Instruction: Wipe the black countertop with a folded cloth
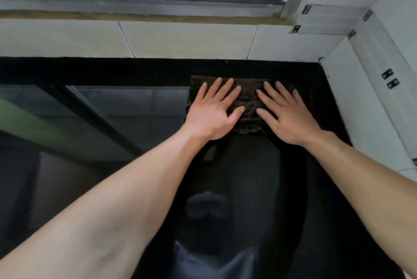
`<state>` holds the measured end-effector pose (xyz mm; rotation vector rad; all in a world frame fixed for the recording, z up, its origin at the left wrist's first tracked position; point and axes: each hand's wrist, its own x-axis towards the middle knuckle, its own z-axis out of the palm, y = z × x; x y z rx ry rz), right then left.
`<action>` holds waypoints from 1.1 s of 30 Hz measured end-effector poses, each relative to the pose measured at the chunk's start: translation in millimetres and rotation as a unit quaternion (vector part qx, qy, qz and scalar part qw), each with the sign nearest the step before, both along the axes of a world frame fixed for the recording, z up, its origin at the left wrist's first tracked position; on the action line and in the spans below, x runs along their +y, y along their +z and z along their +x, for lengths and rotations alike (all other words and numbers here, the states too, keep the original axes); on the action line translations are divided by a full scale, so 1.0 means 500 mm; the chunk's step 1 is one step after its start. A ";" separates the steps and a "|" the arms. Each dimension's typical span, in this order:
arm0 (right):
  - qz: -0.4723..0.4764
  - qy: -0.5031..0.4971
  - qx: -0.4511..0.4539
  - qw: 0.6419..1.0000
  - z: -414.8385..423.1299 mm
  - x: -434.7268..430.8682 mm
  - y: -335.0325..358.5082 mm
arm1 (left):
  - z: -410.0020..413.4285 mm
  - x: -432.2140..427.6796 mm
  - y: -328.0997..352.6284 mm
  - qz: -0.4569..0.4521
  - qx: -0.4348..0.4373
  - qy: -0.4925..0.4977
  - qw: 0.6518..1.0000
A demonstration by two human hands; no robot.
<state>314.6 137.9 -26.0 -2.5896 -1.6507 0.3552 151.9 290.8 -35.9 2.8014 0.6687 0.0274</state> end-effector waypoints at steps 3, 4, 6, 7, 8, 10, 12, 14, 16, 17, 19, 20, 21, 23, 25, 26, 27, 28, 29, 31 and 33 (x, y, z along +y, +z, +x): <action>0.003 0.017 0.010 1.000 -0.062 0.047 0.002 | -0.075 0.039 0.001 0.009 0.008 0.015 1.000; 0.004 0.027 0.014 1.000 -0.084 0.054 0.002 | -0.104 0.043 0.003 0.012 0.009 0.020 1.000; 0.001 0.043 0.015 0.999 -0.126 0.051 0.001 | -0.154 0.037 0.006 0.016 0.019 0.026 0.999; 0.001 0.050 0.013 0.999 -0.148 0.047 0.001 | -0.180 0.029 0.009 0.017 0.026 0.030 0.999; 0.001 0.056 0.012 0.998 -0.171 0.040 0.003 | -0.206 0.019 0.013 0.019 0.031 0.033 0.999; -0.002 0.067 0.015 0.998 -0.215 0.021 0.008 | -0.253 -0.004 0.021 0.018 0.038 0.037 0.998; -0.005 0.073 0.017 0.997 -0.261 0.003 0.012 | -0.300 -0.024 0.025 0.022 0.045 0.040 0.998; -0.007 0.072 0.020 0.997 -0.300 -0.017 0.012 | -0.337 -0.043 0.024 0.024 0.050 0.040 0.998; -0.003 0.072 0.017 0.997 -0.341 -0.042 0.012 | -0.377 -0.064 0.022 0.023 0.049 0.041 0.998; 0.002 0.074 0.015 0.997 -0.360 -0.055 0.013 | -0.397 -0.075 0.022 0.023 0.047 0.042 0.998; 0.007 0.081 0.018 0.997 -0.390 -0.084 0.016 | -0.430 -0.103 0.019 0.015 0.044 0.043 0.998; 0.010 0.084 0.015 0.996 -0.403 -0.093 0.017 | -0.446 -0.115 0.018 0.017 0.041 0.047 0.998; 0.007 0.086 0.012 0.996 -0.410 -0.101 0.016 | -0.453 -0.124 0.016 0.016 0.040 0.048 0.998; 0.001 0.088 0.012 0.996 -0.421 -0.108 0.019 | -0.461 -0.134 0.016 0.013 0.039 0.054 0.998; -0.004 0.087 0.012 0.996 -0.423 -0.110 0.020 | -0.463 -0.136 0.016 0.016 0.040 0.056 0.997; -0.008 0.085 0.010 0.996 -0.422 -0.108 0.023 | -0.464 -0.136 0.017 0.016 0.041 0.057 0.997; -0.007 0.084 0.013 0.996 -0.421 -0.106 0.024 | -0.464 -0.135 0.016 0.014 0.035 0.058 0.998; 0.002 0.085 0.017 0.996 -0.423 -0.107 0.023 | -0.465 -0.135 0.017 0.014 0.032 0.056 0.998; 0.007 0.084 0.024 0.996 -0.425 -0.107 0.021 | -0.465 -0.136 0.016 0.016 0.025 0.055 0.998; 0.006 0.087 0.019 0.996 -0.420 -0.110 0.017 | -0.467 -0.135 0.010 0.029 0.022 0.056 0.998; 0.010 0.093 0.046 0.995 -0.420 -0.106 0.023 | -0.462 -0.138 0.014 0.028 0.021 0.055 0.998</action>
